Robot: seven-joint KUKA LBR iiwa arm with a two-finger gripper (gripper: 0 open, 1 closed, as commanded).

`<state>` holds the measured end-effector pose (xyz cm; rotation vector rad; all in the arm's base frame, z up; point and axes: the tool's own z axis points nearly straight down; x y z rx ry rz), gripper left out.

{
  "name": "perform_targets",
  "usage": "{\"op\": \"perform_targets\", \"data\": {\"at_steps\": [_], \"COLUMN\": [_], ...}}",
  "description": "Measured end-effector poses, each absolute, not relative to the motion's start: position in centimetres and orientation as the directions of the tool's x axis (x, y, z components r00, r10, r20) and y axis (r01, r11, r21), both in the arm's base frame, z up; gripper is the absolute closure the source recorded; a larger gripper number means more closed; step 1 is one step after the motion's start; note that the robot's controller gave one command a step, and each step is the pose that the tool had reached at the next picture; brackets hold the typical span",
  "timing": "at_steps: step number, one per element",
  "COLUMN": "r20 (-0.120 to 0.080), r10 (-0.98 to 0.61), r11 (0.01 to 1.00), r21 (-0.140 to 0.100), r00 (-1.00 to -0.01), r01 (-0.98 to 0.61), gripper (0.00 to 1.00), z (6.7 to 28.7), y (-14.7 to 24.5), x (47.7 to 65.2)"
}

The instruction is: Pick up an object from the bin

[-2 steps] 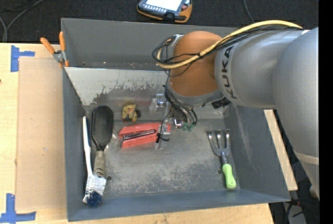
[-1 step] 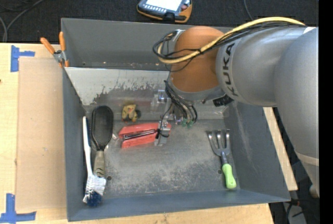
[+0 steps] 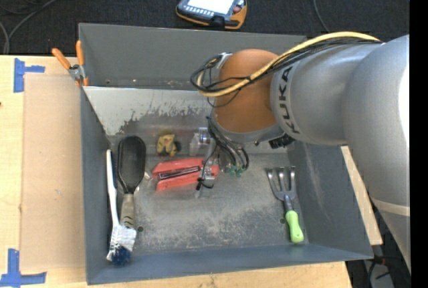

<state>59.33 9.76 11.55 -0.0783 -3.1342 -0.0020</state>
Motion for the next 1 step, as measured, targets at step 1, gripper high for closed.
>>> {"op": "perform_targets", "data": {"at_steps": [1], "r20": [0.000], "r10": [0.031], "r11": [1.000], "r21": [0.002], "r00": [-1.000], "r01": [0.031], "gripper": [0.00], "z": [6.94], "y": [10.15], "x": [59.82]}}
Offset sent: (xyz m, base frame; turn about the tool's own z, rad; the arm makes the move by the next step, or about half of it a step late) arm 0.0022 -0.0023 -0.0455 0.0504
